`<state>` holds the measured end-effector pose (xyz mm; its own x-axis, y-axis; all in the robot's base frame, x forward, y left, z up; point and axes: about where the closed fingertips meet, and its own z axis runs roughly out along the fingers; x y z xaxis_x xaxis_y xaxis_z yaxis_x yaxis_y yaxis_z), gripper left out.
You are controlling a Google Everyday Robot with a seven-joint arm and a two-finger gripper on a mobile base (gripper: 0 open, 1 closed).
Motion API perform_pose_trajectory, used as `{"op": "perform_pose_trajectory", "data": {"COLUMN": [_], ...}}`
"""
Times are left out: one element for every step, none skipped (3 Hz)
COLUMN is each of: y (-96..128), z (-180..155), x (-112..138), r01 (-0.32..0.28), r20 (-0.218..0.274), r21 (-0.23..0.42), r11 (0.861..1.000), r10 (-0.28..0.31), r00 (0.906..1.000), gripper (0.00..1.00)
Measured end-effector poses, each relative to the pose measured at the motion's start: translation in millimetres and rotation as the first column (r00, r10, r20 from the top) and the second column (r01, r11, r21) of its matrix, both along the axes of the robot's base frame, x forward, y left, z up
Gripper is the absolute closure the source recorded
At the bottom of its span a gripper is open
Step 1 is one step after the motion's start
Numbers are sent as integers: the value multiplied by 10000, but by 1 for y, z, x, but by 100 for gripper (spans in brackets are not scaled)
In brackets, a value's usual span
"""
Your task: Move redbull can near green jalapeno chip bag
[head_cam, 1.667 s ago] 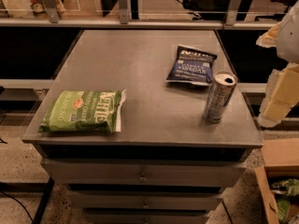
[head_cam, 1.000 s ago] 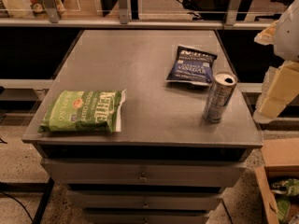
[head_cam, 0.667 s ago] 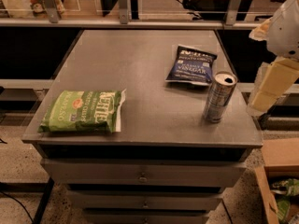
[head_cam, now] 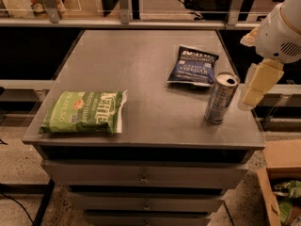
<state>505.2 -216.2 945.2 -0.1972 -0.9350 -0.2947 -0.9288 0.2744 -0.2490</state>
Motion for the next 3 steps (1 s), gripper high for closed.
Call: {"op": "perform_pose_trajectory", "data": {"y": [-3, 1, 11], "z": [-21, -36, -43], "x": [18, 28, 32], "r01": [45, -1, -223], "r20": [-318, -548, -695], "r21": [214, 446, 674], "r11": [9998, 9990, 9975], "r10": [-38, 25, 270], "r00": [9995, 9985, 9972], "gripper": [0, 0, 2]}}
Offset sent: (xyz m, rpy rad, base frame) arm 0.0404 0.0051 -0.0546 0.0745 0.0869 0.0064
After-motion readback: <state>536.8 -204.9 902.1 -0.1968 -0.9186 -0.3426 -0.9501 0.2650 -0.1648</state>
